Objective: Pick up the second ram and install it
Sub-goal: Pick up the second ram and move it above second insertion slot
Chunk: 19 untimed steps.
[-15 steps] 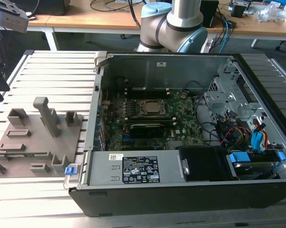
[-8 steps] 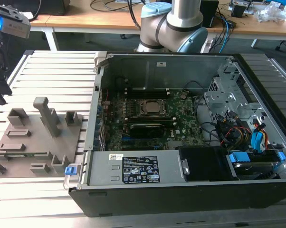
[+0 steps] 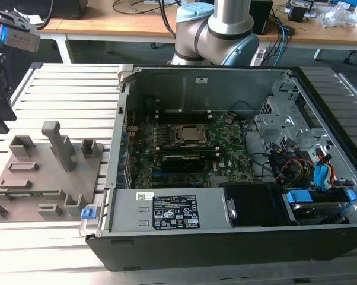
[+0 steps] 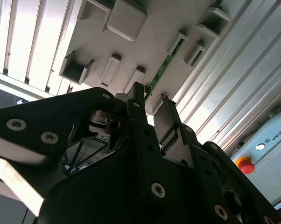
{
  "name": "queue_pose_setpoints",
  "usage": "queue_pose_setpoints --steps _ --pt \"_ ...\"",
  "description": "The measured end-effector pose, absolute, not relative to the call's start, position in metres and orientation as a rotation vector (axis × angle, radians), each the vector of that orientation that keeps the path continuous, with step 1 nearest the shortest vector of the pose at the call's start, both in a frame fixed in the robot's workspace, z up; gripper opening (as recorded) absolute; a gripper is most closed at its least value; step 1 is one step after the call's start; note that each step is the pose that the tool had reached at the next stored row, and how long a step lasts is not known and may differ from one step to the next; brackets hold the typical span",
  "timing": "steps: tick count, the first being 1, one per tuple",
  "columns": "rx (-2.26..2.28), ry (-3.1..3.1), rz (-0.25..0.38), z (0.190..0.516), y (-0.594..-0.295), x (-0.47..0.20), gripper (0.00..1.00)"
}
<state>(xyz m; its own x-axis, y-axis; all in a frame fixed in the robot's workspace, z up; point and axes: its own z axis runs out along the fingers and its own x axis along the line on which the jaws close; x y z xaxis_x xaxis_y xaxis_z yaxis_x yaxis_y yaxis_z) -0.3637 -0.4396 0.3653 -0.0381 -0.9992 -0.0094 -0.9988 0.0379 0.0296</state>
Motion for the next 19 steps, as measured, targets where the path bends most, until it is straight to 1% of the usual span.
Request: queue_pose_setpoints --steps 19 --pt "2.169 -2.253 -0.044 0.351 -0.44 -0.364 0.36"
